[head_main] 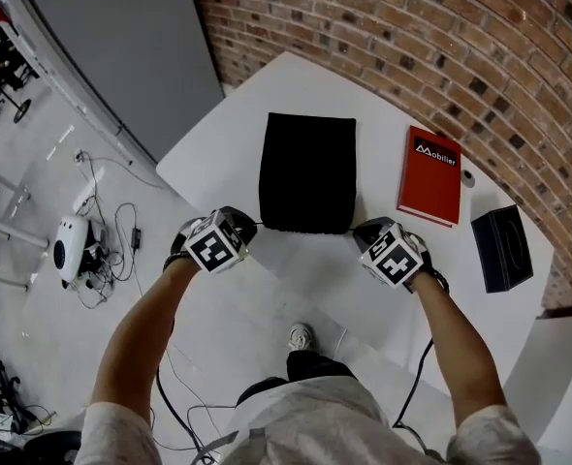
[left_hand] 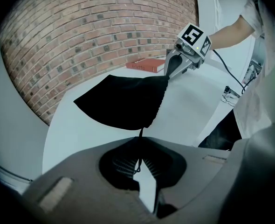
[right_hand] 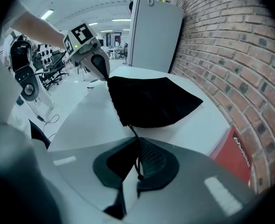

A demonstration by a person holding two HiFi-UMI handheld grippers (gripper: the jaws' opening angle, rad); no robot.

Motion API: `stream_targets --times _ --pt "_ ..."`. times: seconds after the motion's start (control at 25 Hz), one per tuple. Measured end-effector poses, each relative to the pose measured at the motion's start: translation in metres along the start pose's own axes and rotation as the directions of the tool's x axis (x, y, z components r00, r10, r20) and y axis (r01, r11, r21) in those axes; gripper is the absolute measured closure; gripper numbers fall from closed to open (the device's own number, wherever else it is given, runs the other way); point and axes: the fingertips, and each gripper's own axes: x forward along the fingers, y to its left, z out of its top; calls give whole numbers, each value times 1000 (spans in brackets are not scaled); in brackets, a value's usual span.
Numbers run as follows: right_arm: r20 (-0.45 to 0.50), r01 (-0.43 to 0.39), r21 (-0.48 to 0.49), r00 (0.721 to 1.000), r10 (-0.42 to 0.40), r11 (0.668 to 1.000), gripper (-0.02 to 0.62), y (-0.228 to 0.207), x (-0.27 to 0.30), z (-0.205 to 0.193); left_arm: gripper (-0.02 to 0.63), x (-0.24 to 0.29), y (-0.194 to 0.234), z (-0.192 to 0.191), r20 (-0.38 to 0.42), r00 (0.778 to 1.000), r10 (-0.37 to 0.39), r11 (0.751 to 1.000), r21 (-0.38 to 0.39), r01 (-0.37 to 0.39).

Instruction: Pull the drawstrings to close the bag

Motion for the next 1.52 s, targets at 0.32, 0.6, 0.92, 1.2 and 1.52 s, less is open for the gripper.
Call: stream_targets --times 0.32,0.6,0.92,1.2,1.52 --pt "50 56 11 997 -57 998 592 -17 -19 21 591 -26 22 25 74 994 76 997 -12 -75" --pt "92 121 8 988 -121 993 592 -37 -45 43 592 -53 42 53 150 979 137 991 -20 -136" --pt "137 194 16 971 -194 981 592 -58 -72 67 592 -81 60 83 215 954 208 978 -40 -204" --pt "185 237 36 953 -240 971 592 -67 -91 90 592 -107 77 101 276 919 280 959 -112 -259" --pt "251 323 82 909 -333 943 592 -81 -114 121 592 -138 90 117 370 881 295 953 -179 -244"
